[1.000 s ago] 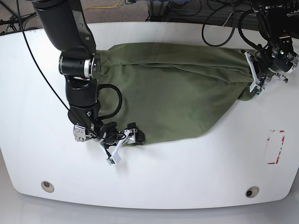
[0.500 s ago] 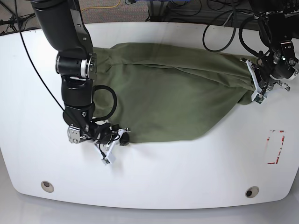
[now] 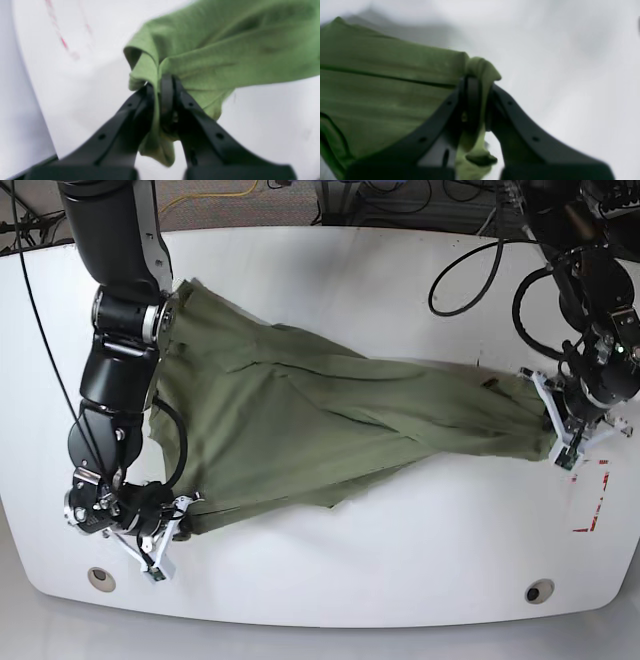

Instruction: Fold the T-shirt properly

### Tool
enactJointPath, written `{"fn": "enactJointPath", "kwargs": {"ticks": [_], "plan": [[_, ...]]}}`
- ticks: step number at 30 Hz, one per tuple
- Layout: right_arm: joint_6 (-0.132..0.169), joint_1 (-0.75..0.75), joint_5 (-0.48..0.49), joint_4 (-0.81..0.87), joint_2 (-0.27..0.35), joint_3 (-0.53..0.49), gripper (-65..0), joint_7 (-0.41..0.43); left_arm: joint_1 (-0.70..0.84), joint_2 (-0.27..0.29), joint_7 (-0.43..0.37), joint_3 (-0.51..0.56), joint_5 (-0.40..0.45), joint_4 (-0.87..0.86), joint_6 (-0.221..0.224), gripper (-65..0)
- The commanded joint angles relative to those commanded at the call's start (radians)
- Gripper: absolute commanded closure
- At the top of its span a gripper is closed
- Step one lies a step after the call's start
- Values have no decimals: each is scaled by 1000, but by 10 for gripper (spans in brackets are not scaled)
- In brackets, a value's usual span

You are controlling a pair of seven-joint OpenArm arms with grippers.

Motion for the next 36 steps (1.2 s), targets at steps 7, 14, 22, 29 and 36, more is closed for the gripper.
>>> {"fn": "enactJointPath", "kwargs": {"ticks": [7,14,22,29,36], "plan": [[0,150,0,3,46,-5,0,-77,-204,46,-2,0,0,-5,0,0],[0,308,-6,2,77,-5,0,-152,-376,63,-3,-5,-2,0,0,0],[0,491,0,5,137,-6,0,-276,-551,57,-3,-6,-2,-3,0,0],[0,496,0,48,169,5,0,-352,-537,63,-3,2,-2,-3,0,0],[0,264,74,232,173,72,0,-352,-385,81,-38,2,-2,-6,0,0]]}}
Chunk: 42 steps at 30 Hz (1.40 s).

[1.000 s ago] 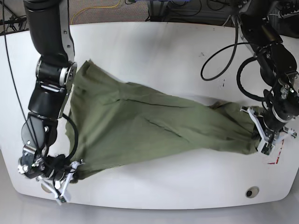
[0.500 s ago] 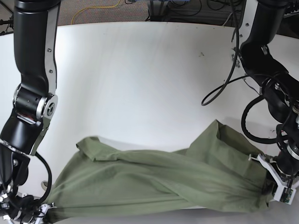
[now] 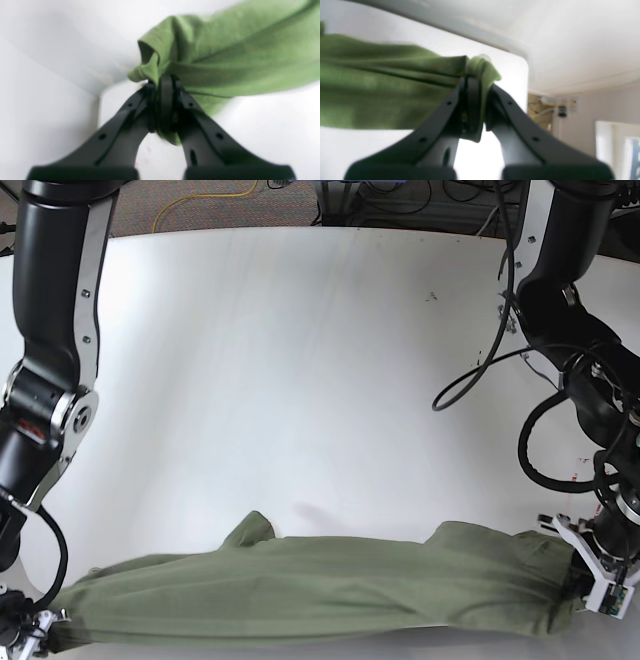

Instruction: Fold the T-shirt properly

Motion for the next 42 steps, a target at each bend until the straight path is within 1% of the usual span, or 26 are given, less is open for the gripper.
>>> {"fn": "enactJointPath", "kwargs": {"ticks": [3,7,11,13,14,16,18,22,24,34,42], "plan": [[0,-126,38,61,0,15,0,0,92,12,-61,0,0,2,0,0],[0,-298,64,147,-11,58,0,0,201,12,-94,-5,2,0,0,0],[0,-431,74,198,-48,91,0,0,299,9,-133,-8,2,0,0,0],[0,-491,74,222,-60,104,0,0,351,-2,-155,-8,2,2,0,0],[0,-537,74,241,-66,120,0,0,390,-15,-173,-8,2,2,0,0],[0,-594,74,264,-71,132,0,0,439,-29,-196,-8,2,0,0,0],[0,-640,74,281,-87,138,0,0,482,-38,-212,-9,2,0,0,0],[0,-740,74,315,-95,138,0,0,565,-72,-218,-17,2,0,0,0],[0,-789,74,324,-100,147,0,0,608,-86,-218,-41,2,-2,0,0],[0,-941,74,324,-100,210,0,0,758,-87,-218,-157,2,-2,0,0],[0,-1013,74,324,-100,215,0,0,832,-87,-218,-183,8,-2,0,0]]}}
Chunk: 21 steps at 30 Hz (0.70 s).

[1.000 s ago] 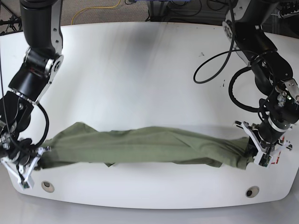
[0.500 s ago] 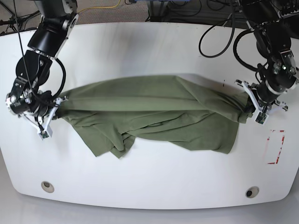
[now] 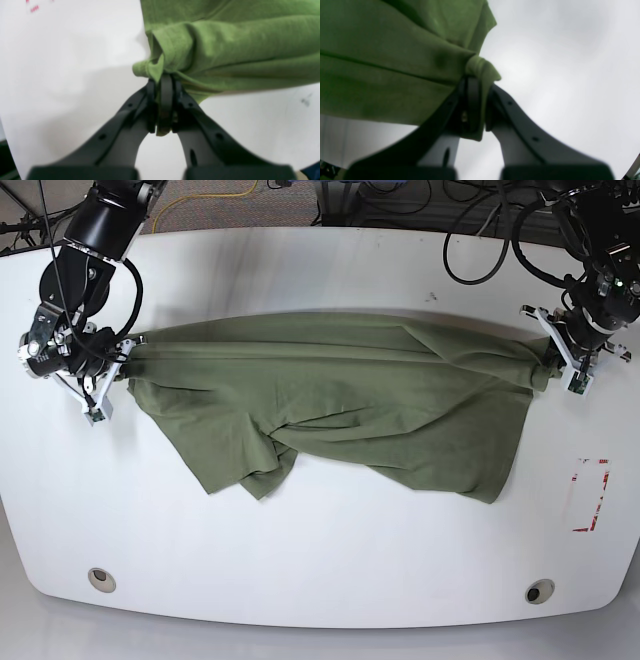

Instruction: Fold the T-shirt properly

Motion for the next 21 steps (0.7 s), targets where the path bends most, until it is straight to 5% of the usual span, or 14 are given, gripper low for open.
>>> {"fn": "enactJointPath", "kwargs": {"ticks": [11,21], "plan": [[0,-20,0,0,-43,0,0,0,26,0,0,8,-5,-12,0,-1],[0,-41,0,0,-78,-6,0,0,26,0,2,6,-61,-110,0,-324]]}}
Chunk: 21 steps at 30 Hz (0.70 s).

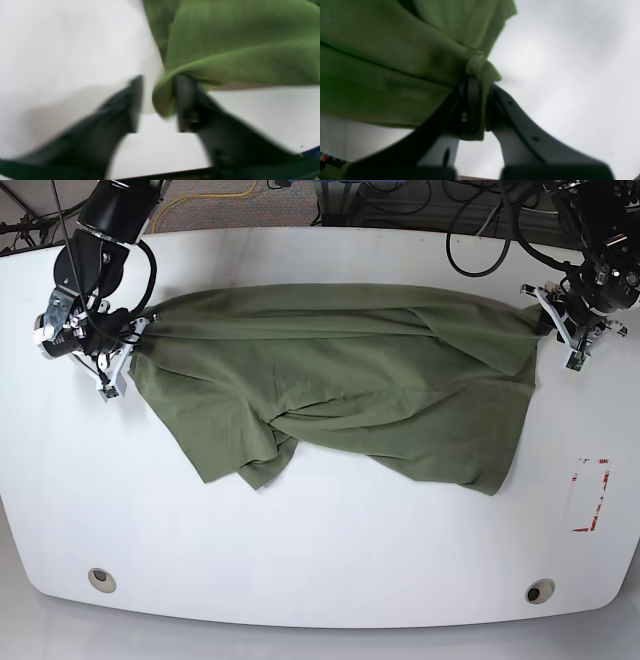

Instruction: Fold the T-shirt properly

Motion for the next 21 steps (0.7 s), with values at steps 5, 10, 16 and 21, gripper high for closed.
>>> {"fn": "enactJointPath", "kwargs": {"ticks": [5,10,16,21], "plan": [[0,-3,0,0,-12,0,0,0,17,0,48,-6,-110,0,0,-365],[0,3,0,0,-26,-2,0,0,14,0,77,-26,-198,6,0,-367],[0,3,0,0,-28,-2,0,0,-68,0,80,-40,-189,-48,0,-368],[0,5,0,0,-28,-2,0,0,-152,0,80,-41,-161,-146,0,-368]]}}
